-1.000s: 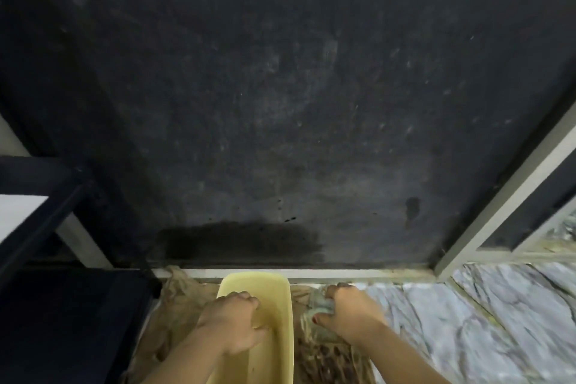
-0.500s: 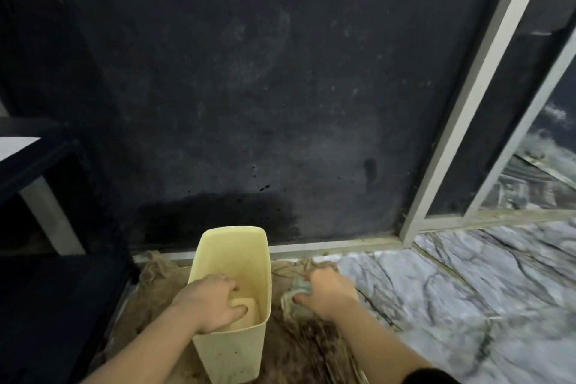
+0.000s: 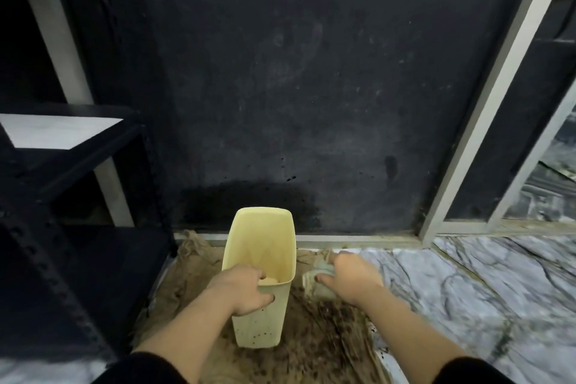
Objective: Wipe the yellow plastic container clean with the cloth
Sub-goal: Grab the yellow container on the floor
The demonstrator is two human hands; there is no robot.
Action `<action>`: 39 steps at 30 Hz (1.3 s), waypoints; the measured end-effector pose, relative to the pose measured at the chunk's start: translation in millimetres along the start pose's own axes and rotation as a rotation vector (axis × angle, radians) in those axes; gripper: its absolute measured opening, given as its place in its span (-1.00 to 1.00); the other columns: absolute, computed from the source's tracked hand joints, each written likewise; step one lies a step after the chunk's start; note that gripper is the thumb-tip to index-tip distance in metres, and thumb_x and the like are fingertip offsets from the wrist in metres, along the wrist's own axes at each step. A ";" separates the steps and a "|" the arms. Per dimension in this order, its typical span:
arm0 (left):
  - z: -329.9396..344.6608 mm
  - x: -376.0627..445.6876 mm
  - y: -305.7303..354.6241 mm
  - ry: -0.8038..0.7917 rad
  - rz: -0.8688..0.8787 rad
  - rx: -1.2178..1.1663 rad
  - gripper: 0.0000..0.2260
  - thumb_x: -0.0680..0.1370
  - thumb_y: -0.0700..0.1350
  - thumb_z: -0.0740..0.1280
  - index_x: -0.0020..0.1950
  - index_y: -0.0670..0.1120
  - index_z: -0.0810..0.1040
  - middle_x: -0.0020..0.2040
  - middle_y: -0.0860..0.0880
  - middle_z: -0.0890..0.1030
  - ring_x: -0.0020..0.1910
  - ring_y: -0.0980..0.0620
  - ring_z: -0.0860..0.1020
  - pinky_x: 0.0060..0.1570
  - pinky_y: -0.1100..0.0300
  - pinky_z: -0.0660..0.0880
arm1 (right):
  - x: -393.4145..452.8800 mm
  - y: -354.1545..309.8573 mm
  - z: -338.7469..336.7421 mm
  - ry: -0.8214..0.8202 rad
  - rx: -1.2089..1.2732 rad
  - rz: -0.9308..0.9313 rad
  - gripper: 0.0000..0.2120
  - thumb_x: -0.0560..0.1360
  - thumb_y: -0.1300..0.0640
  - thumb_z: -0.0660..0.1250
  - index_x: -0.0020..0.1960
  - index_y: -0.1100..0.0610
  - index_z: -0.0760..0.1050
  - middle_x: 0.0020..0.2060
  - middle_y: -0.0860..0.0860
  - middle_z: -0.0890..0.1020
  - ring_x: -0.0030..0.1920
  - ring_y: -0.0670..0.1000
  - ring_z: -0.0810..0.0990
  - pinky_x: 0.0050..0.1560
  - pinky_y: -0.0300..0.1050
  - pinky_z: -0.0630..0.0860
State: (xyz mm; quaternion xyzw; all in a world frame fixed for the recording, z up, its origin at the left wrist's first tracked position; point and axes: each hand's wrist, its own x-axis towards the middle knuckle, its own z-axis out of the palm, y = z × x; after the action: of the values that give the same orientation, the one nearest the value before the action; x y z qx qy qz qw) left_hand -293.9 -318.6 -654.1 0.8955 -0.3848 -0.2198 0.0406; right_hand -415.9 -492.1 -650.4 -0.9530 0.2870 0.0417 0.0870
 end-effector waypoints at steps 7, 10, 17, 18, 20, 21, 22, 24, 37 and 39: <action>8.3 26.8 14.4 0.007 0.034 -0.054 -0.51 0.53 0.10 0.20 0.42 -0.03 0.33 0.38 -0.02 0.43 0.32 -0.06 0.43 0.27 0.08 0.40 | 13.4 9.5 31.4 -0.052 0.028 0.023 -0.64 0.53 -0.13 0.16 0.09 0.13 0.47 0.02 0.07 0.61 0.03 0.09 0.58 -0.03 -0.04 0.53; 18.3 37.6 17.6 -0.007 0.048 -0.164 -0.54 0.53 0.10 0.21 0.39 -0.04 0.38 0.34 -0.03 0.49 0.28 -0.05 0.47 0.25 0.09 0.42 | 25.3 9.4 44.8 -0.047 0.059 0.036 -0.65 0.52 -0.14 0.16 0.08 0.11 0.48 0.03 0.05 0.60 0.03 0.09 0.57 -0.02 -0.04 0.53; 30.1 62.4 31.7 0.070 0.067 -0.231 -0.64 0.57 0.00 0.20 0.33 -0.07 0.44 0.19 -0.06 0.59 0.13 -0.05 0.56 0.15 0.06 0.50 | 44.1 7.7 67.0 -0.035 0.097 0.035 -0.63 0.53 -0.15 0.14 0.12 0.11 0.45 0.08 0.07 0.59 0.08 0.10 0.56 0.01 -0.04 0.50; 31.8 64.3 30.5 0.077 0.057 -0.233 -0.65 0.57 -0.01 0.19 0.32 -0.08 0.46 0.16 -0.07 0.61 0.10 -0.06 0.57 0.14 0.05 0.51 | 45.0 7.1 68.3 -0.034 0.102 0.036 -0.63 0.53 -0.15 0.13 0.13 0.10 0.45 0.08 0.07 0.58 0.08 0.10 0.56 0.00 -0.05 0.50; 34.5 65.5 28.1 0.081 0.050 -0.231 -0.66 0.57 0.00 0.18 0.29 -0.09 0.50 0.12 -0.08 0.64 0.06 -0.08 0.59 0.12 0.03 0.53 | 46.1 4.7 71.2 -0.033 0.111 0.021 -0.63 0.54 -0.15 0.13 0.14 0.11 0.44 0.09 0.07 0.57 0.09 0.09 0.55 0.00 -0.06 0.48; 35.2 65.4 27.2 0.080 0.052 -0.224 -0.66 0.57 0.00 0.17 0.27 -0.10 0.51 0.10 -0.09 0.65 0.05 -0.08 0.60 0.11 0.03 0.53 | 46.5 3.1 72.6 -0.028 0.118 0.010 -0.63 0.54 -0.14 0.13 0.14 0.11 0.43 0.10 0.07 0.56 0.09 0.09 0.55 0.00 -0.06 0.47; 35.1 64.6 26.5 0.078 0.055 -0.217 -0.66 0.58 -0.01 0.16 0.26 -0.10 0.51 0.10 -0.10 0.65 0.04 -0.09 0.60 0.09 0.03 0.54 | 46.8 1.3 73.7 -0.022 0.129 0.000 -0.64 0.54 -0.14 0.13 0.14 0.11 0.43 0.11 0.07 0.56 0.10 0.09 0.54 -0.01 -0.06 0.46; 33.4 61.5 22.9 0.083 0.056 -0.211 -0.66 0.58 -0.02 0.15 0.27 -0.12 0.50 0.12 -0.11 0.65 0.04 -0.09 0.60 0.09 0.05 0.53 | 48.0 -3.6 74.6 -0.019 0.151 -0.012 -0.64 0.54 -0.14 0.13 0.15 0.10 0.42 0.11 0.07 0.55 0.10 0.09 0.54 -0.02 -0.07 0.46; 12.0 29.7 -51.4 0.248 -0.041 -0.450 -0.76 0.55 -0.12 0.14 0.08 -0.11 0.56 -0.21 -0.06 0.62 -0.20 -0.05 0.57 -0.17 0.11 0.50 | 48.9 -81.8 75.4 0.092 0.294 -0.118 -0.59 0.52 -0.17 0.13 0.24 0.05 0.39 0.15 0.05 0.52 0.11 0.10 0.53 0.00 -0.09 0.45; 13.2 30.2 -60.5 0.271 -0.014 -0.448 -0.72 0.57 -0.12 0.13 0.19 -0.12 0.53 -0.01 -0.12 0.65 -0.02 -0.09 0.60 -0.02 0.12 0.49 | 46.9 -89.0 78.0 0.085 0.315 -0.122 -0.61 0.52 -0.16 0.14 0.23 0.05 0.40 0.15 0.05 0.51 0.10 0.09 0.53 0.02 -0.09 0.46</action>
State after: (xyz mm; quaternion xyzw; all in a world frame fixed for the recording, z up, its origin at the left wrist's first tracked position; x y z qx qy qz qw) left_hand -240.6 -296.3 -691.5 0.8881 -0.3111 -0.1778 0.2878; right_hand -329.9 -429.6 -720.4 -0.9441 0.2352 -0.0495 0.2255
